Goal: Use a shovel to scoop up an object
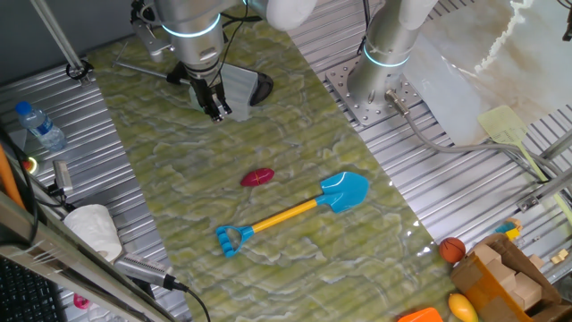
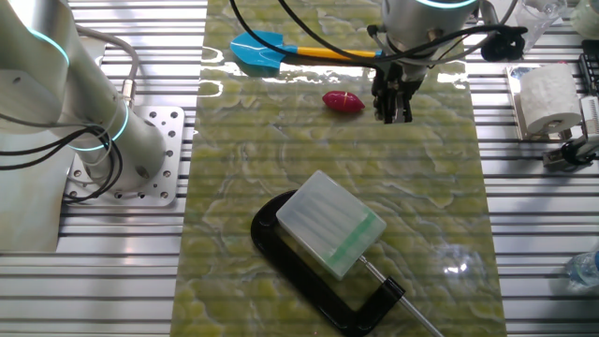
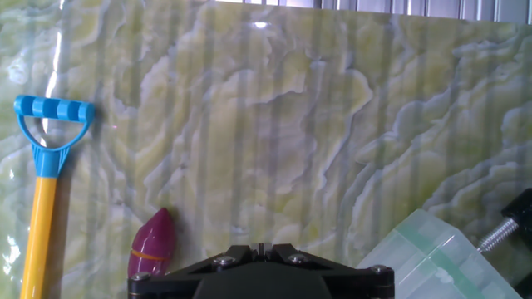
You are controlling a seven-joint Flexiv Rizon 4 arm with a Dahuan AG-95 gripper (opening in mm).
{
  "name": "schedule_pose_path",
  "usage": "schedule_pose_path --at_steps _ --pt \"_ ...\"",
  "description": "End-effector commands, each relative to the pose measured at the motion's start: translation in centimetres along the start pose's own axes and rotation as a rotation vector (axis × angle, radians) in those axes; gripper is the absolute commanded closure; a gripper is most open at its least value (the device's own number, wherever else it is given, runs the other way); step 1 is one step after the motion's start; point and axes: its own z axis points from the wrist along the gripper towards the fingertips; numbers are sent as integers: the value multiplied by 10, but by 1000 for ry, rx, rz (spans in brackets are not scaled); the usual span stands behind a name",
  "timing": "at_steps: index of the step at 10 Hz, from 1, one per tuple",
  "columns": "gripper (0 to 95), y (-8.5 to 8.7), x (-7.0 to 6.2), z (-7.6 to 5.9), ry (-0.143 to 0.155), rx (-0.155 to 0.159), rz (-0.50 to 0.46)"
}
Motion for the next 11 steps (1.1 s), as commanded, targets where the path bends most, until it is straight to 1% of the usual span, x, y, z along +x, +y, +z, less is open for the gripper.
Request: schedule_pose_path --at_steps 1,3,6,7,8,10,11 --pt "950 1 0 0 2 -1 1" --pt "950 3 -1 2 3 0 15" --pt "950 15 -4 7 3 -2 20" --pt "950 26 -5 9 1 -3 45" --pt "950 33 -5 11 1 -4 57" --pt "950 51 -5 17 0 -5 64" --pt "950 64 -6 23 -1 -6 78"
